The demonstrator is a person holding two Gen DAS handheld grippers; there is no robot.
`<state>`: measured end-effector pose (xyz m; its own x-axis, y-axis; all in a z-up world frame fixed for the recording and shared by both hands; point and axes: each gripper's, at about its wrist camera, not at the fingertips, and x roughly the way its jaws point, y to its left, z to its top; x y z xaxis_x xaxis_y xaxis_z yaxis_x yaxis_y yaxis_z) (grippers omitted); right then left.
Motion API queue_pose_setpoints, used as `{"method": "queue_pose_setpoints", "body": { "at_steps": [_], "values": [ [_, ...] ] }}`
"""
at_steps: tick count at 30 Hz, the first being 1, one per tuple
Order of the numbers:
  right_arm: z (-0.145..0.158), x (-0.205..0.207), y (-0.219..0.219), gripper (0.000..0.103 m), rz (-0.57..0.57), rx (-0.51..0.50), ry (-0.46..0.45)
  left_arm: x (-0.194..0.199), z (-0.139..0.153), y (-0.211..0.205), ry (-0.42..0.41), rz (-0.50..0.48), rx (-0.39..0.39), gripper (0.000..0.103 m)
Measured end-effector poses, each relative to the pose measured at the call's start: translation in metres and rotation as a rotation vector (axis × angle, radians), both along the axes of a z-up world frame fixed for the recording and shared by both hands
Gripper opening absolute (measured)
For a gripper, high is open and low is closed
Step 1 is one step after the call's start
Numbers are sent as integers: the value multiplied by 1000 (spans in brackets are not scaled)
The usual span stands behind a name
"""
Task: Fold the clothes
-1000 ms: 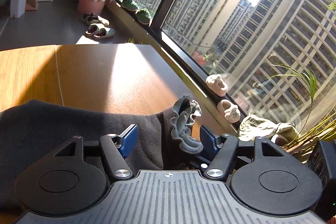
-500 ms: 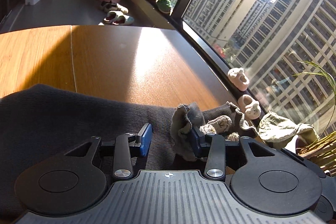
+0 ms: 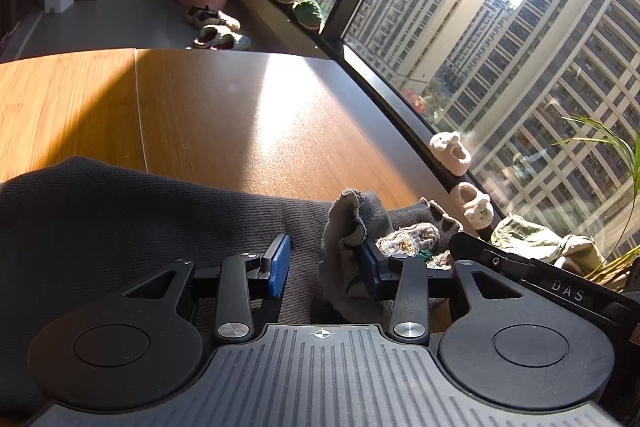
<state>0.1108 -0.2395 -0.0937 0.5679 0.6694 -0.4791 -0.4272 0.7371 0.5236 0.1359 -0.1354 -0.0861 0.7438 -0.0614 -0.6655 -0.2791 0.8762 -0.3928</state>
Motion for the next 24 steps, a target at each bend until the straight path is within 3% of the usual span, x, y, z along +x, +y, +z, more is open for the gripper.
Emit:
{"method": "queue_pose_setpoints", "body": {
  "at_steps": [4,8,14,16,18,21,24],
  "values": [
    [24,-21,27,8,143,-34,-156,-2,0,3,-8,-4,-8,41],
    [25,-41,55,8,227,-134,-189,-11,5,7,-18,11,-7,44],
    [21,-61,77,8,262,-216,-222,-31,42,17,-141,59,22,61],
    [22,-65,85,8,274,-249,-241,-23,50,11,-156,19,31,74],
    [23,-71,92,9,283,-291,-272,-10,47,0,-120,-16,66,72],
    [24,-83,97,15,311,-337,-340,9,25,-10,-13,-32,106,56],
    [28,-85,84,18,340,-284,-331,8,6,-4,-6,-21,105,57]
  ]
}}
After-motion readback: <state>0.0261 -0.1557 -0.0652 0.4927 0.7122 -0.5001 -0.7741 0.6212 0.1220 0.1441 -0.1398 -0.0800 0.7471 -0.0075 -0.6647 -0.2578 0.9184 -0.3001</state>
